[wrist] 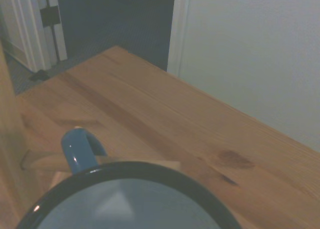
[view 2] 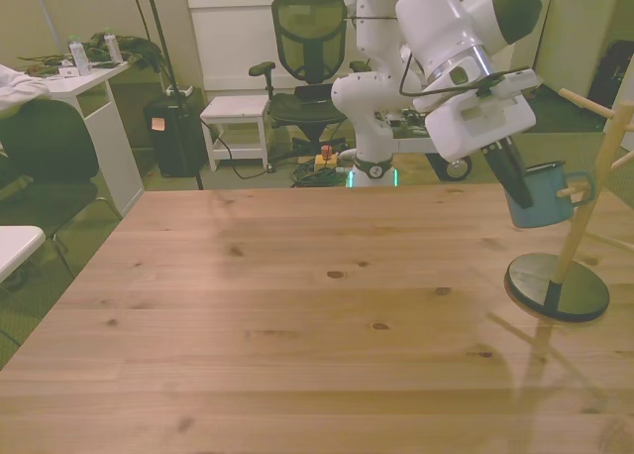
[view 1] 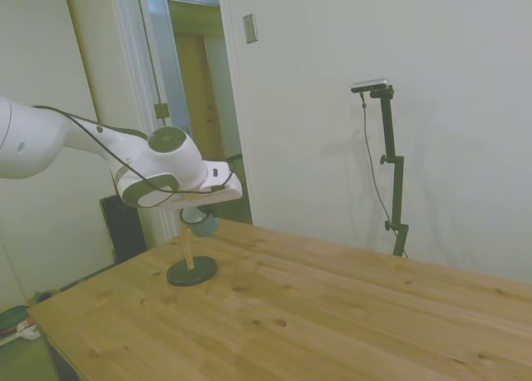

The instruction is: Unload the mug

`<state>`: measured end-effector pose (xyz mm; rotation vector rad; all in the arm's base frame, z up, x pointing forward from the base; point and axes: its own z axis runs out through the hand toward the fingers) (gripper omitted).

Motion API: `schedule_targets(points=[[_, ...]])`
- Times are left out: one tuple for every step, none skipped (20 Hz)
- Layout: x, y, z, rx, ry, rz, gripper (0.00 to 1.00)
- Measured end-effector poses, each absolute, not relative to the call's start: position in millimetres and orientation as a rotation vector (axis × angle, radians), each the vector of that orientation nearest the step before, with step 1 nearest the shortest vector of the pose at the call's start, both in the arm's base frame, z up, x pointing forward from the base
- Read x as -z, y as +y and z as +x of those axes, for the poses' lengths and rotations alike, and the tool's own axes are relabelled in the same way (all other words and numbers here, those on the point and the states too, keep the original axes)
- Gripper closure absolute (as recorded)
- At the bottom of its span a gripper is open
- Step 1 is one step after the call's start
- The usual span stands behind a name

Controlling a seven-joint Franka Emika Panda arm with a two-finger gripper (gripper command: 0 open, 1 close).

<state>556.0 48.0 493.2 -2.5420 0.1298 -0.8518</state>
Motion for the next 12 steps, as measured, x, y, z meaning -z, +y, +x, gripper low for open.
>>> schedule_targets(points=[[-493.4, 45.6, 556.4, 0.847, 0.132, -2.541, 1.00], [-493.5, 43.1, 556.6, 0.845, 0.137, -2.539, 1.00], [-493.7, 40.6, 556.9, 0.846, 0.141, -2.536, 1.00], [-493.7, 37.7, 557.0, 0.846, 0.147, -2.533, 1.00], [-493.7, 34.4, 557.0, 0.846, 0.151, -2.531, 1.00], [-494.0, 30.8, 556.8, 0.844, 0.155, -2.529, 1.00], [-494.7, 26.7, 556.6, 0.846, 0.161, -2.526, 1.00], [-495.7, 22.7, 556.3, 0.849, 0.167, -2.522, 1.00], [-496.5, 18.8, 555.9, 0.850, 0.170, -2.518, 1.00], [-497.2, 15.3, 555.4, 0.850, 0.171, -2.515, 1.00], [-498.0, 11.7, 554.8, 0.850, 0.175, -2.513, 1.00], [-498.6, 8.0, 554.1, 0.850, 0.180, -2.510, 1.00]])
